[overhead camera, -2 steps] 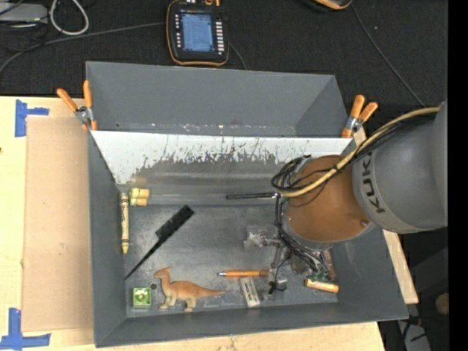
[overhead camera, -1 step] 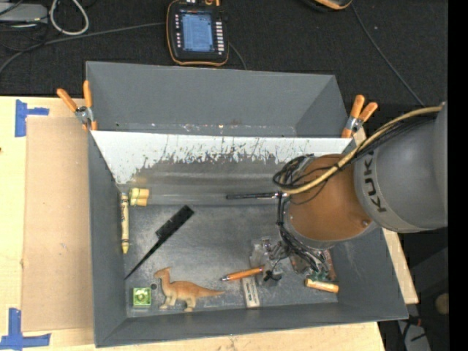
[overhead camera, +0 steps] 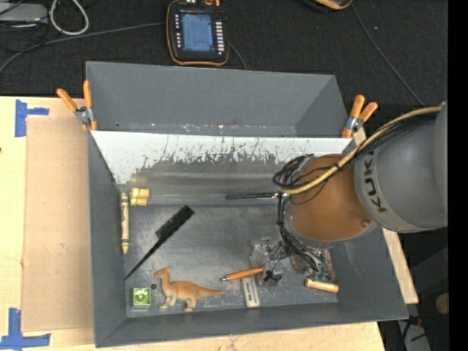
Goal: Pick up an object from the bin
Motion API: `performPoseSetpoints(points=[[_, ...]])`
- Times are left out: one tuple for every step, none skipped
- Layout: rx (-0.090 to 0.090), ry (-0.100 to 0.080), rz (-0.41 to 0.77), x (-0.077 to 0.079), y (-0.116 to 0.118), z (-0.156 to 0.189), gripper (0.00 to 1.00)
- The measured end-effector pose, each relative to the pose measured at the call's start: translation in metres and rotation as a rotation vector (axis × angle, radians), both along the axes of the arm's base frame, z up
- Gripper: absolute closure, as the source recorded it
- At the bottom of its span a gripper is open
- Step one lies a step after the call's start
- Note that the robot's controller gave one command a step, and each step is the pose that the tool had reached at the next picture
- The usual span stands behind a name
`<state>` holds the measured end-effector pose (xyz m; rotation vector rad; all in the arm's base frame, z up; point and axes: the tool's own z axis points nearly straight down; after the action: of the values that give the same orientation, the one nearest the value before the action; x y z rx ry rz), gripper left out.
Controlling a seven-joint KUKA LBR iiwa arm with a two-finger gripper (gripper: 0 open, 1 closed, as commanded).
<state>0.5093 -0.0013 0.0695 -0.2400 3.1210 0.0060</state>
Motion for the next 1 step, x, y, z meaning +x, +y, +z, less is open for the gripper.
performPoseSetpoints(points=[[0.000, 0.012, -0.001, -0.0033, 0.0003, 0.0252, 1.00]])
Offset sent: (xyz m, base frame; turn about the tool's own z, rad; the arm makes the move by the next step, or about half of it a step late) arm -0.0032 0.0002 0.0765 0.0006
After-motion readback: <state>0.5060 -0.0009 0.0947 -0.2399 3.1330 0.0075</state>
